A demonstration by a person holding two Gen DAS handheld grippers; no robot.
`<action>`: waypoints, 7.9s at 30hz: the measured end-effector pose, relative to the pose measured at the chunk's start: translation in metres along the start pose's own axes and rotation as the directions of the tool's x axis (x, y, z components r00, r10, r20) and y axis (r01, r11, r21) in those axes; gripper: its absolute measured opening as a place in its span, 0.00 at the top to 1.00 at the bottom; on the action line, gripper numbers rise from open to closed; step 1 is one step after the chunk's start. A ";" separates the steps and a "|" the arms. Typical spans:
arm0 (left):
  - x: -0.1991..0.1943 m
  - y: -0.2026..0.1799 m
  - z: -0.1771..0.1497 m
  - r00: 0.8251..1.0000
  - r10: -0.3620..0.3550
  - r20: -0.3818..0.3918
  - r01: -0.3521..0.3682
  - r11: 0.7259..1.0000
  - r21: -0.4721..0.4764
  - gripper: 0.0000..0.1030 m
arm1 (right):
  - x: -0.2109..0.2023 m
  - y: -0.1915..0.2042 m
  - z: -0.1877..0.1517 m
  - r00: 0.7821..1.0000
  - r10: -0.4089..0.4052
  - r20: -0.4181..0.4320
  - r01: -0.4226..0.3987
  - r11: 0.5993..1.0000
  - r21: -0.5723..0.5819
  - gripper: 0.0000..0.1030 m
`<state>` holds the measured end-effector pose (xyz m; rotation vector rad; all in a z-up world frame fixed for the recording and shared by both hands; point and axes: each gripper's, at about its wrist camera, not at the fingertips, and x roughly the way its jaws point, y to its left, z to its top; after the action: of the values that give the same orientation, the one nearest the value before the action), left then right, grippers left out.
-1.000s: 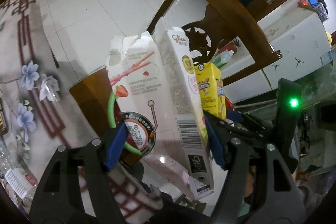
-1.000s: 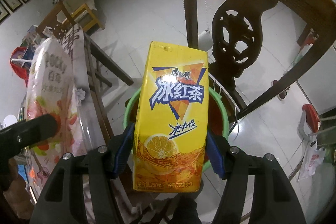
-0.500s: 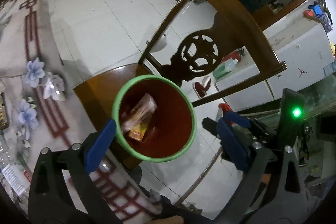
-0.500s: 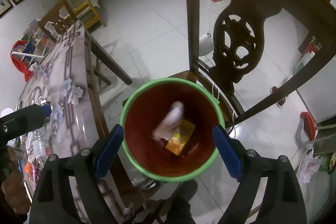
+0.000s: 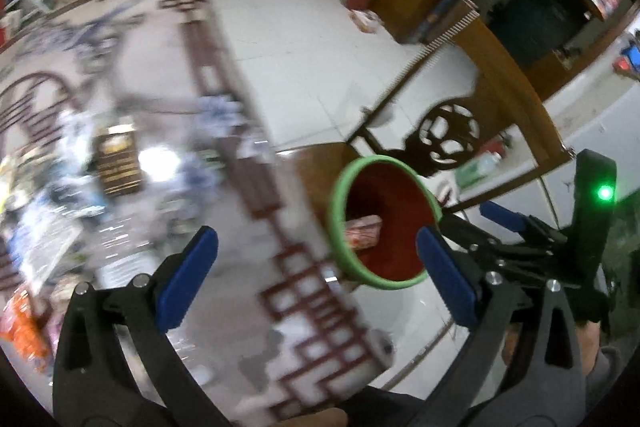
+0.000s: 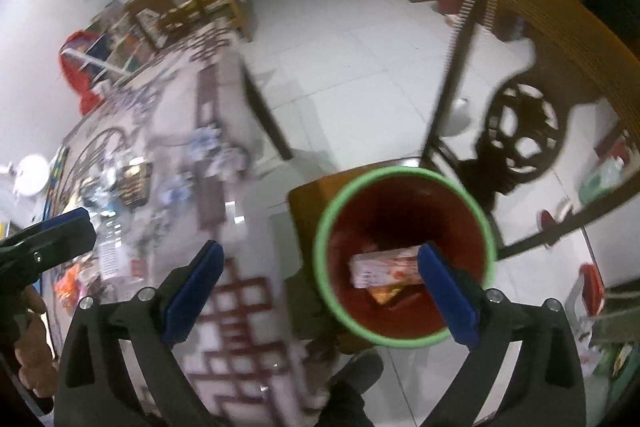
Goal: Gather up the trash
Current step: 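Grasp the clear plastic bottle with the right tool while the left tool grasps the orange snack bag, then carry the bottle and orange bag to the bin and release both, then grasp the crumpled paper with the right tool while the left tool grasps the yellow-labelled box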
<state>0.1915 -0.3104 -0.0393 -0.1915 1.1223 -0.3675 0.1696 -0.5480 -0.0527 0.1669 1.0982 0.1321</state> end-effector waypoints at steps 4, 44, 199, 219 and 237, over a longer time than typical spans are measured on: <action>-0.026 0.043 -0.012 0.998 0.051 0.029 -0.049 0.997 -0.062 0.05 | 0.012 0.049 -0.001 0.999 0.040 -0.024 -0.042 0.997 -0.068 0.09; -0.068 0.310 -0.161 0.943 0.289 -0.165 -0.331 0.758 -0.562 0.05 | 0.143 0.262 -0.060 0.966 -0.028 -0.257 -0.074 0.923 -0.377 0.13; 0.002 -0.026 -0.038 0.986 0.104 0.133 -0.118 0.987 0.107 0.05 | -0.022 0.005 0.010 0.991 0.029 0.129 -0.025 0.999 -0.031 0.07; -0.113 0.193 -0.119 0.919 0.342 0.196 -0.308 0.933 -0.186 0.05 | 0.026 0.234 -0.031 0.979 0.197 0.059 -0.176 0.949 -0.263 0.07; -0.120 0.327 -0.083 0.920 0.333 0.209 -0.348 0.937 0.039 0.05 | 0.096 0.325 -0.081 0.996 0.087 -0.031 -0.092 0.968 -0.234 0.07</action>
<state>0.1331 0.0400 -0.0815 0.0358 0.9199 -0.0761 0.1328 -0.2055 -0.1078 0.0027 1.0865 0.3441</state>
